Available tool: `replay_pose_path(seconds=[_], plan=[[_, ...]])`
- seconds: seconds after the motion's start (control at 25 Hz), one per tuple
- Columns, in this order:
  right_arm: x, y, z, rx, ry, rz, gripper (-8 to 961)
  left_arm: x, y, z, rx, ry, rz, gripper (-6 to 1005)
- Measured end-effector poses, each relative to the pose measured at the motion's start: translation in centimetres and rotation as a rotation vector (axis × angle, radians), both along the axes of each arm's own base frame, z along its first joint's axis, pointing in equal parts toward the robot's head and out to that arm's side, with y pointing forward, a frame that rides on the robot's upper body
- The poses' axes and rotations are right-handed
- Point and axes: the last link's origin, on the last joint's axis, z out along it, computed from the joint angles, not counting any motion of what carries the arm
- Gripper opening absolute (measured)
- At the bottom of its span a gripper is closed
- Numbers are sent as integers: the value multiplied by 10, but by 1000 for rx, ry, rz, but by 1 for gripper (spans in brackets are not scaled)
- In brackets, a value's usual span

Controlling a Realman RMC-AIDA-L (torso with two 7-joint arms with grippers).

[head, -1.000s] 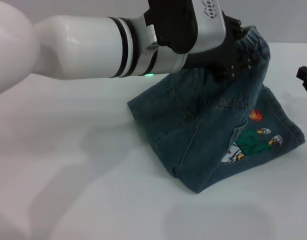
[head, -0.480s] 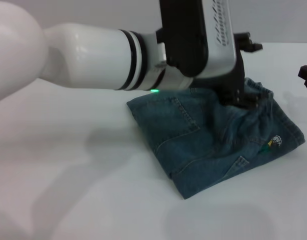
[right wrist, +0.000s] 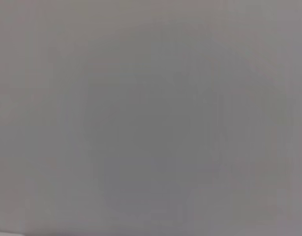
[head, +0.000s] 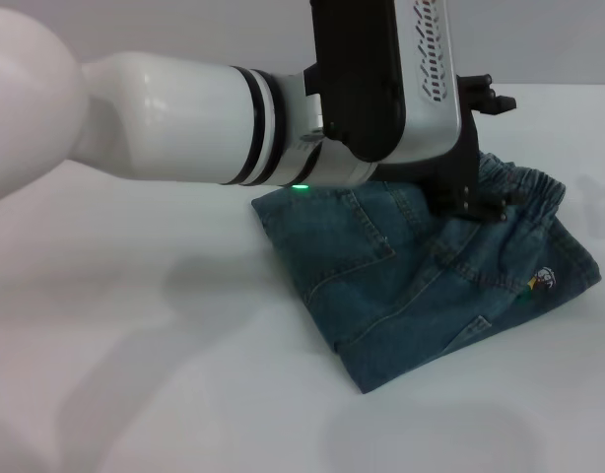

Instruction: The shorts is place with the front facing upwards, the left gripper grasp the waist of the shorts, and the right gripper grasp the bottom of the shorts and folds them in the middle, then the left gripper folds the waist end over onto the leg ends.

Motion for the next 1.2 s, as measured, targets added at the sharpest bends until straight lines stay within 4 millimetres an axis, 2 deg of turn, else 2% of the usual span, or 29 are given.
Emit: replay_pose_path(seconds=[0.2, 0.4, 0.48, 0.52, 0.56, 0.6, 0.72, 0.88, 0.92, 1.0, 1.04, 1.08, 1.12, 1.16, 1.2], plan=[[6, -4, 17, 101, -12, 14, -2, -4, 5, 10, 52, -71, 42, 842], [12, -22, 42, 292, -24, 61, -2, -12, 14, 25, 118, -195, 133, 840], [15, -31, 50, 362, -37, 79, -2, -22, 22, 37, 161, -295, 220, 840], [17, -36, 52, 391, -41, 86, -2, -34, 28, 48, 192, -389, 299, 840], [22, -48, 55, 465, -49, 98, -2, -38, 29, 52, 199, -418, 322, 840], [22, -48, 55, 465, -49, 98, -2, -47, 31, 58, 214, -471, 363, 840], [28, -69, 60, 612, -63, 113, -2, -70, 33, 74, 233, -589, 449, 840], [39, -95, 64, 782, -47, 72, -2, -114, 26, 91, 197, -787, 513, 840], [41, -100, 66, 816, -31, 59, -2, -114, 26, 91, 197, -787, 513, 840], [45, -110, 66, 859, -2, 35, -2, -152, 13, 103, 178, -976, 495, 840], [46, -114, 65, 874, 10, 31, -2, -161, 9, 106, 175, -1022, 492, 840], [46, -117, 65, 889, 15, 28, -2, -183, -1, 113, 193, -1120, 486, 840], [47, -120, 65, 906, 11, 24, -2, -183, -1, 113, 193, -1120, 486, 840], [47, -123, 64, 923, 2, 16, -2, -213, -15, 116, 232, -1197, 508, 840], [49, -125, 63, 962, -29, -8, -2, -215, -17, 116, 235, -1203, 509, 840]])
